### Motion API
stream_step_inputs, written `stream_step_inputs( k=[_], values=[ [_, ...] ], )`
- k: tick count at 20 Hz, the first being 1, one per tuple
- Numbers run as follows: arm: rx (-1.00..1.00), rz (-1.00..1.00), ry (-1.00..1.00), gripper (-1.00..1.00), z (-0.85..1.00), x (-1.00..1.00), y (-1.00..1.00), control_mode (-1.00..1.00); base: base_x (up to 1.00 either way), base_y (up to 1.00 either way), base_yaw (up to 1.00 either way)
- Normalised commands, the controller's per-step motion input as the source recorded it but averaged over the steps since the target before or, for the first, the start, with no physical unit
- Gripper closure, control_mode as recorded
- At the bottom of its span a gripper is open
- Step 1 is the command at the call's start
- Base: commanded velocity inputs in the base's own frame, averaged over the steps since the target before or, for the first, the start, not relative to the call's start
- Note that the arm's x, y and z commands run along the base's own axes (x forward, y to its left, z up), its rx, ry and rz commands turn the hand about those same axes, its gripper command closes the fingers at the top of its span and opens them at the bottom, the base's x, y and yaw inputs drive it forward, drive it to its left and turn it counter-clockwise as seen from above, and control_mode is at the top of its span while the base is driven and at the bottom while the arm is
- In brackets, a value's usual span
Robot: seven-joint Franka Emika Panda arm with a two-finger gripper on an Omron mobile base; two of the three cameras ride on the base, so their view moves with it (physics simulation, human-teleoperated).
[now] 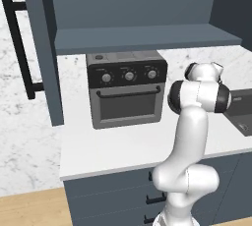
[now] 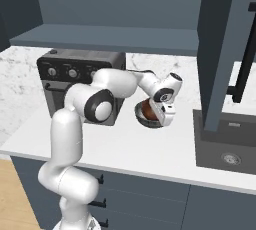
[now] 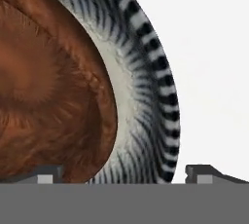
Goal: Pick up the bowls on the counter and stack them on top of one another in the open cabinet. Place the smaller bowl on top of the larger bowl.
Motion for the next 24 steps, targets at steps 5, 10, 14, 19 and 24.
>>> stream_step_inputs(
  k=[5,10,14,19,24],
  values=[
    [0.00,0.06,0.05,-1.00,-0.44,0.00,0.17,-1.00,0.00,0.00,0.00],
    [-0.01,0.01,0.01,1.00,-0.11,0.00,0.04,-1.00,0.00,0.00,0.00],
    [0.00,0.00,-0.04,1.00,0.09,-0.03,0.00,-1.00,0.00,0.00,0.00],
    [0.00,0.00,-0.05,1.00,0.35,-0.26,0.00,-1.00,0.00,0.00,0.00],
    [0.00,0.00,-0.21,1.00,0.72,-0.94,0.11,-1.00,0.00,0.00,0.00]
  ],
)
